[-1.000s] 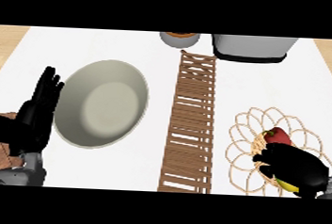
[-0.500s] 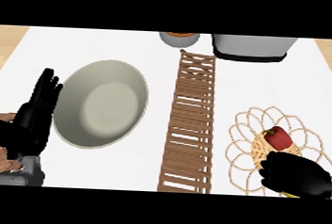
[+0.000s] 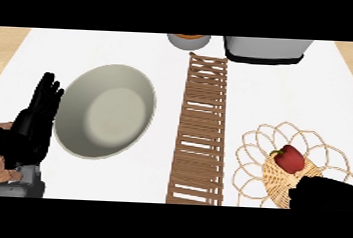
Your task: Pick the lemon from the placemat and place it in the tiered shelf
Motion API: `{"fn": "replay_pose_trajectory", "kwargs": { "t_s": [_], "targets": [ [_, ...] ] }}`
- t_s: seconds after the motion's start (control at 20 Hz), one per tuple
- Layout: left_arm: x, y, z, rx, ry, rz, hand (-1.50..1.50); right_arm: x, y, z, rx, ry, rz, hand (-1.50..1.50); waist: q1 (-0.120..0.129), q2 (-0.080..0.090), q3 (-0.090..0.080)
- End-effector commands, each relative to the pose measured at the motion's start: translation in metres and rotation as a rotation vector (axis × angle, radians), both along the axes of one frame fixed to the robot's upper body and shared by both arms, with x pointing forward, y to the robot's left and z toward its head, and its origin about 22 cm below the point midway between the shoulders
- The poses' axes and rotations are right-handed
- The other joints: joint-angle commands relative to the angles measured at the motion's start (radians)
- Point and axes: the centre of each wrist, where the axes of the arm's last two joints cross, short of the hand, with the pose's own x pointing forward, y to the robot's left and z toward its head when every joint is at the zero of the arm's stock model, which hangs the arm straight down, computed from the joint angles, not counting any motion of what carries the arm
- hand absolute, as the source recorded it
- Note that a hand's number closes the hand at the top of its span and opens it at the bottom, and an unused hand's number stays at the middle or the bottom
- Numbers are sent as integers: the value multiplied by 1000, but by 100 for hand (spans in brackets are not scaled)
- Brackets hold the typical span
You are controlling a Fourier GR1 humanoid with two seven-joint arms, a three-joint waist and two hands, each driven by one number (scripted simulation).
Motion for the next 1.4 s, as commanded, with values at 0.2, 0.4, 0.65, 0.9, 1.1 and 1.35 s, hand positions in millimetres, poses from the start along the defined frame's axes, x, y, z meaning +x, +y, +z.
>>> {"fn": "replay_pose_trajectory", "kwargs": {
  "t_s": [0.2,0.4,0.65,0.9,1.1,1.35],
  "targets": [
    [-4,-10,-2,-7,21,-2,0,-5,-11,56,347,286,-9,150,-14,-1,-2],
    [-1,0,16,-1,8,-3,0,8,-17,113,413,245,-84,150,7,1,0],
    [4,8,7,14,4,-13,0,25,-16,175,442,193,-170,150,17,4,1],
    [5,-13,-1,5,-6,-22,0,57,-4,199,509,225,-234,150,30,6,2],
    [-3,-13,-2,5,0,-22,0,67,34,201,537,246,-249,150,25,4,2],
    [8,8,1,-8,-6,-13,0,93,65,182,555,275,-271,150,21,5,3]
  ]
}}
